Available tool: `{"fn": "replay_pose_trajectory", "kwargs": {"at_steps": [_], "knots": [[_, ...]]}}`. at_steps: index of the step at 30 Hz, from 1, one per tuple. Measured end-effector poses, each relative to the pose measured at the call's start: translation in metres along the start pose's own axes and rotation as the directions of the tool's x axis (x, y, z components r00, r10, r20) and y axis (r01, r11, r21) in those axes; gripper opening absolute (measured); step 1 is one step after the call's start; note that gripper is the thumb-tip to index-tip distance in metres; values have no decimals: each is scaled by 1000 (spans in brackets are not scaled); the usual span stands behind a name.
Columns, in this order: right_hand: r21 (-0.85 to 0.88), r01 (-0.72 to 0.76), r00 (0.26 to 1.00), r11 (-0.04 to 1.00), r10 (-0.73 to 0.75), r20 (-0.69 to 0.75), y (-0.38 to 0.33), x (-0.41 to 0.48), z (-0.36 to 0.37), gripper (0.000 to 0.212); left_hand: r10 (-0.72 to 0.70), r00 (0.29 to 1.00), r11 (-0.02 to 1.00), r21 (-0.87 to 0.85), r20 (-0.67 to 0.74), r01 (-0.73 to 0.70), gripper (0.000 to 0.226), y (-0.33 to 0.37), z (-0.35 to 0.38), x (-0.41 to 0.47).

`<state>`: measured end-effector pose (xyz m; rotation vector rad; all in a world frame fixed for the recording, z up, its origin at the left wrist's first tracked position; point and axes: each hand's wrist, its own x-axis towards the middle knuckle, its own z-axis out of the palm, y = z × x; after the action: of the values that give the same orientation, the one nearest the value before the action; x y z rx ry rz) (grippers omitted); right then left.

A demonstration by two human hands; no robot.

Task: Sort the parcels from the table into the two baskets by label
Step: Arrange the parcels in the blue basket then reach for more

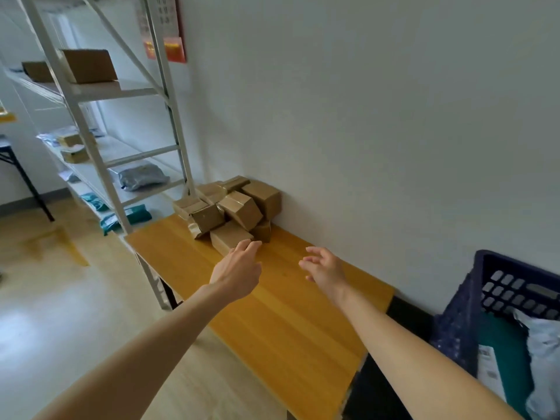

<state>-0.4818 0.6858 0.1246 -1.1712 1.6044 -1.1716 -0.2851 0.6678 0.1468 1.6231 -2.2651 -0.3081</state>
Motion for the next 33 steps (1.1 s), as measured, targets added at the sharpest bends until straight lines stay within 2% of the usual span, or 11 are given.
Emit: {"fn": "replay_pose_trajectory", "kwargs": {"at_steps": [6, 12, 23, 28, 33], "knots": [[20, -52, 999, 998, 52, 15, 2, 37, 92, 35, -55, 996, 994, -88, 65, 60, 52, -101, -8, 23], [-7, -92, 995, 996, 92, 44, 0, 74, 148, 35, -139, 981, 969, -187, 138, 163, 54, -167, -11, 54], [8, -128, 992, 992, 128, 8, 13, 211, 203, 35, -161, 968, 946, -249, 194, 207, 53, -253, 2, 187], [48, -194, 980, 980, 196, -32, 17, 279, 217, 36, -133, 966, 958, -221, 223, 183, 52, -284, -3, 270], [80, -260, 959, 962, 267, -90, 20, 313, 227, 41, -157, 941, 932, -271, 301, 242, 48, -301, 4, 329]]}}
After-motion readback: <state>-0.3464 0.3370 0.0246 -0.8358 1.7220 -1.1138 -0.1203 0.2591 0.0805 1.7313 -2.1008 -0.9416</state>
